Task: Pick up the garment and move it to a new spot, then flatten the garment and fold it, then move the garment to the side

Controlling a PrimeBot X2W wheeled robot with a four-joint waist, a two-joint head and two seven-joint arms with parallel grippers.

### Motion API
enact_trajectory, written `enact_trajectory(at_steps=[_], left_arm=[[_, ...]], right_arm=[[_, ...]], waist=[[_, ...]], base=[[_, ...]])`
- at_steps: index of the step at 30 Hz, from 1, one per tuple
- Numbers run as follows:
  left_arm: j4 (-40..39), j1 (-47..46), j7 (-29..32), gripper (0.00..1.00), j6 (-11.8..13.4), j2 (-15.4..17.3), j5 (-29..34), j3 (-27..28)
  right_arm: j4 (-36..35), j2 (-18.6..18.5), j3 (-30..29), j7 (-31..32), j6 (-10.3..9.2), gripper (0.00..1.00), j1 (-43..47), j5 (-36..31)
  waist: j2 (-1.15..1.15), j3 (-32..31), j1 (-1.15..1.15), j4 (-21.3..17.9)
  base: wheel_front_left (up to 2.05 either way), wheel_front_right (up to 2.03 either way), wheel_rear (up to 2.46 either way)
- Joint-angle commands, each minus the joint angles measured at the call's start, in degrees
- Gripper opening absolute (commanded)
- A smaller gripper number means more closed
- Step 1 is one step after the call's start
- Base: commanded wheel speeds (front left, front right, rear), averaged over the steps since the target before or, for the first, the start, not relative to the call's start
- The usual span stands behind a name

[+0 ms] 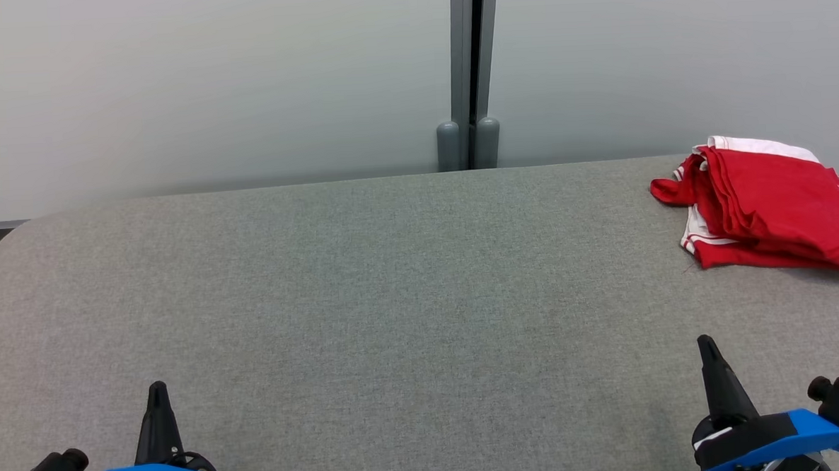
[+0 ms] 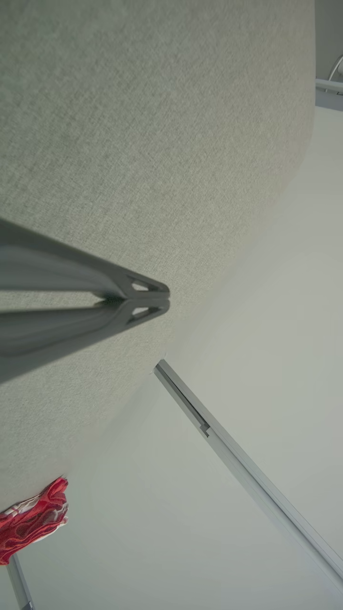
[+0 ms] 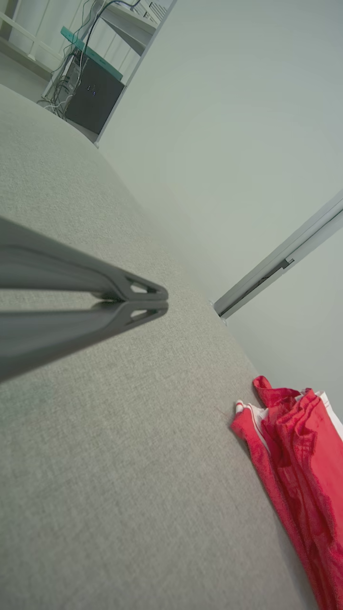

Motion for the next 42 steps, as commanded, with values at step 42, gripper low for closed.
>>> enact_trajectory(at_steps=[42], left_arm=[[-1.39,-5.31,7.52,0.0,-1.84,-0.33,-29.33,1.67]], right_arm=[[-2.3,-0.32,-2.09,6.62,0.02,0.0,-3.15,29.69]], waist=[[-0.01,0.29,0.0,-0.04]], base=[[0.0,0.0,0.0]])
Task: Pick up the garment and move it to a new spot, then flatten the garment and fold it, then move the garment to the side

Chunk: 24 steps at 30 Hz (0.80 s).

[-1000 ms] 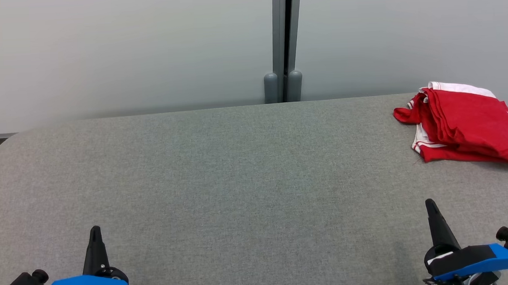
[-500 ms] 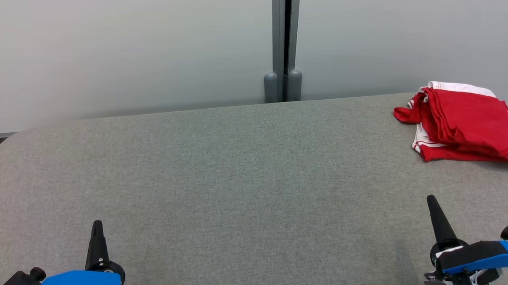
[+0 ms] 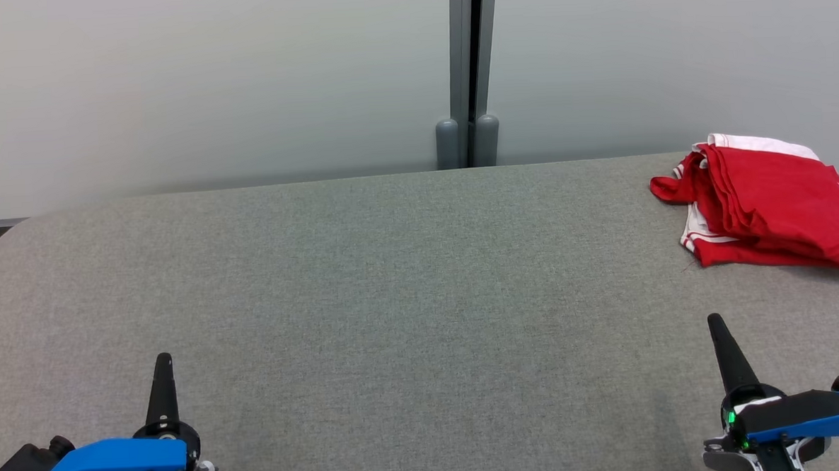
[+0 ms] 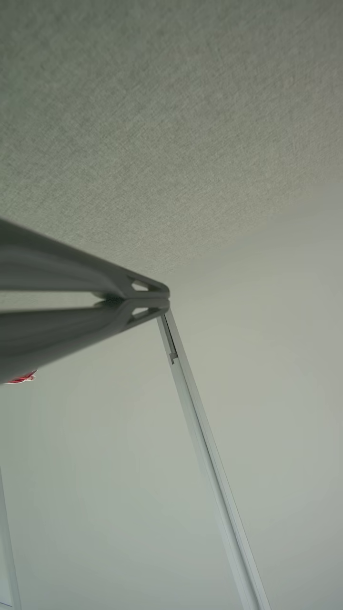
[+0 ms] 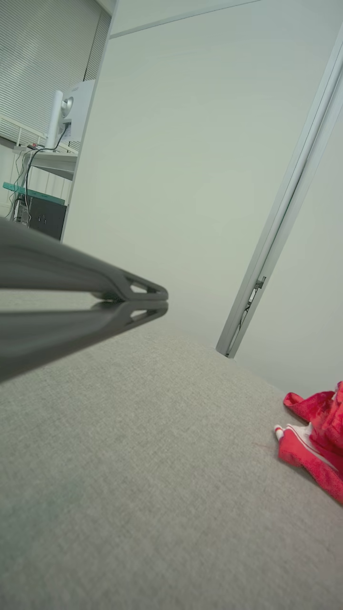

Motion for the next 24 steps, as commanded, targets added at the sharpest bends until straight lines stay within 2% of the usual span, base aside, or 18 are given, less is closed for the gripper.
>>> enact_trajectory(at_steps=[1,24], left_arm=[[-0.58,-1.5,0.43,0.0,-0.38,0.11,-1.38,0.48],[-0.73,-2.83,3.38,0.0,-1.08,-0.22,-12.95,0.9]], right_arm=[[-0.72,-0.3,-0.22,0.38,0.02,0.0,-1.11,1.55],[-1.14,-0.33,-0.99,3.07,0.02,0.0,-1.69,13.14]], waist=[[-0.01,0.01,0.0,0.0],[-0.01,0.17,0.0,-0.02]], base=[[0.0,0.0,0.0],[0.0,0.0,0.0]])
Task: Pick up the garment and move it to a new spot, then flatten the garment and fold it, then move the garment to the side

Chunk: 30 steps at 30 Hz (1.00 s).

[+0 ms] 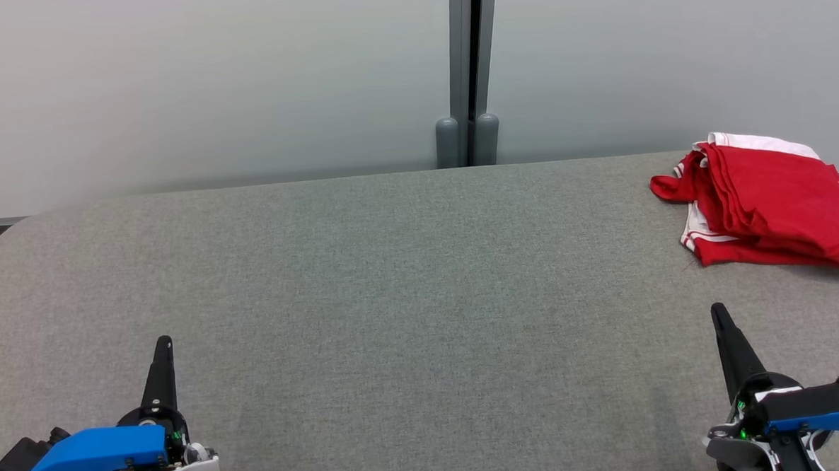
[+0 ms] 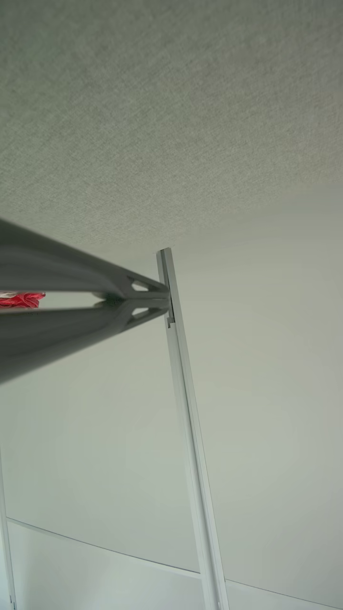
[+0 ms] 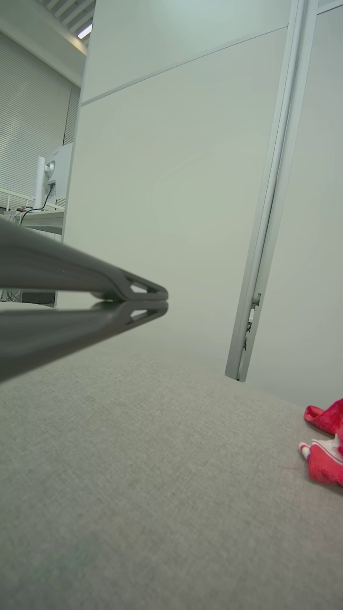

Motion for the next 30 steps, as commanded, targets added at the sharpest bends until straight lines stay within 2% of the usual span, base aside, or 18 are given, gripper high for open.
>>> enact_trajectory(at_steps=[1,25,30], left_arm=[[-0.46,-1.1,0.35,0.0,-0.58,-0.11,-1.45,0.16],[-0.57,-2.2,2.9,0.0,-1.18,-0.36,-11.4,0.6],[-0.55,-2.25,3.0,0.0,-1.16,-0.37,-11.52,0.61]], right_arm=[[-0.48,-0.32,-0.22,0.45,0.02,0.0,-0.85,1.45],[-0.8,-0.35,-0.88,2.72,0.02,0.0,-1.42,11.39],[-0.8,-0.35,-0.9,2.74,0.02,0.0,-1.46,11.55]], waist=[[0.01,0.01,0.0,0.0],[0.01,0.18,0.0,-0.03],[0.01,0.19,0.0,-0.03]], base=[[0.0,0.0,0.0],[0.0,0.0,0.0],[0.0,0.0,0.0]])
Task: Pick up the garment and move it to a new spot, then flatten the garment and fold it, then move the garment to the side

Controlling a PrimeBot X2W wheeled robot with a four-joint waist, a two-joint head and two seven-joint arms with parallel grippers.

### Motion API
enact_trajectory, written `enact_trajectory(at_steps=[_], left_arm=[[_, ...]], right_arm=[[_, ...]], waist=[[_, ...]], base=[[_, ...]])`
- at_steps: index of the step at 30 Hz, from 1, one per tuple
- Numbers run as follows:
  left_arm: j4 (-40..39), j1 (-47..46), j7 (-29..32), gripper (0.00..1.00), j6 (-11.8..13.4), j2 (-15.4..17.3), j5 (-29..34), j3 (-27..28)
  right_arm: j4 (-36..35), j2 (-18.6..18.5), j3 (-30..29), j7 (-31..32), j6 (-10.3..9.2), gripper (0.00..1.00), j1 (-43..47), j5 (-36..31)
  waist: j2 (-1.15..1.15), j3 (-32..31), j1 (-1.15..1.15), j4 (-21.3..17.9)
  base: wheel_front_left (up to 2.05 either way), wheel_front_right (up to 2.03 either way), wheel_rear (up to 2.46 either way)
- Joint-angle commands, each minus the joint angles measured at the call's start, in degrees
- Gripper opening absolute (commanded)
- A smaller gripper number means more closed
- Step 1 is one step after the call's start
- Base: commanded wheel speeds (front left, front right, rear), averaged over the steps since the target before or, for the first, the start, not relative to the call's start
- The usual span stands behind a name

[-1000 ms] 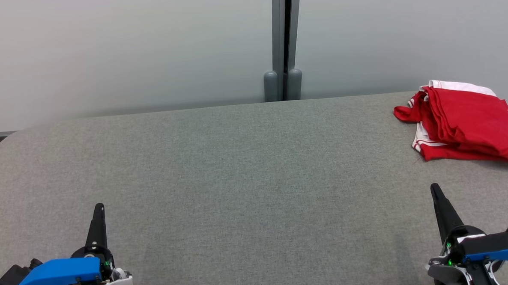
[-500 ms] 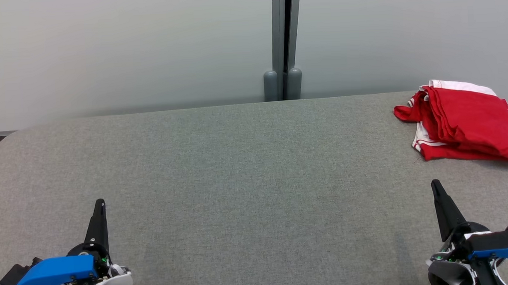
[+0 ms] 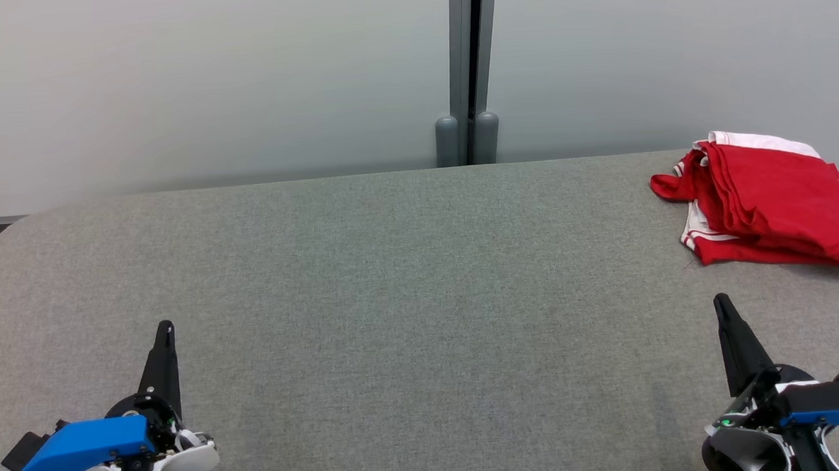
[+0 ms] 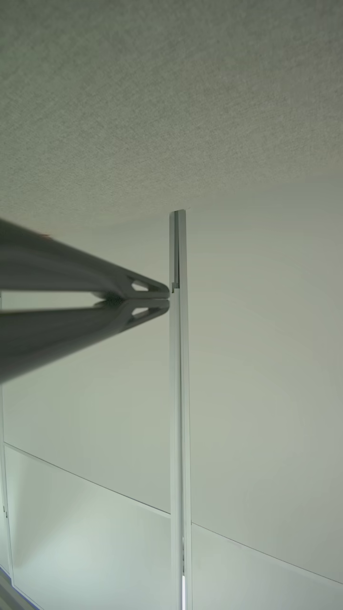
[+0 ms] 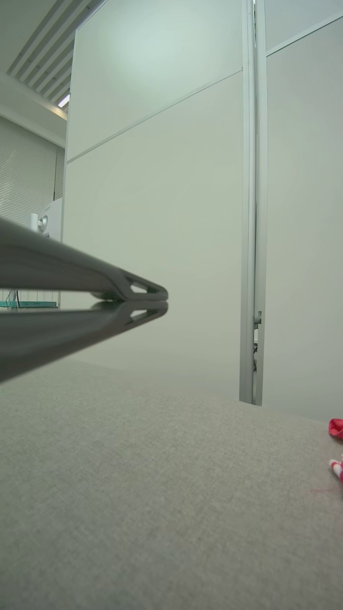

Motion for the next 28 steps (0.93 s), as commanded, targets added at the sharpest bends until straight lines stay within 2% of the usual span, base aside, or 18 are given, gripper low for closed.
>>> enact_trajectory(at_steps=[1,28], left_arm=[[-0.27,-0.59,0.25,0.0,-0.57,-0.15,-0.13,0.1],[-0.28,-0.59,0.23,0.0,-0.56,-0.14,-0.13,0.07]], right_arm=[[-0.17,-0.33,-0.18,0.15,0.02,0.0,-0.84,0.15],[-0.17,-0.33,-0.16,0.15,0.02,0.0,-0.84,0.15]], waist=[[0.01,0.0,0.0,0.0],[0.01,0.0,0.0,0.0]], base=[[0.0,0.0,0.0],[0.0,0.0,0.0]])
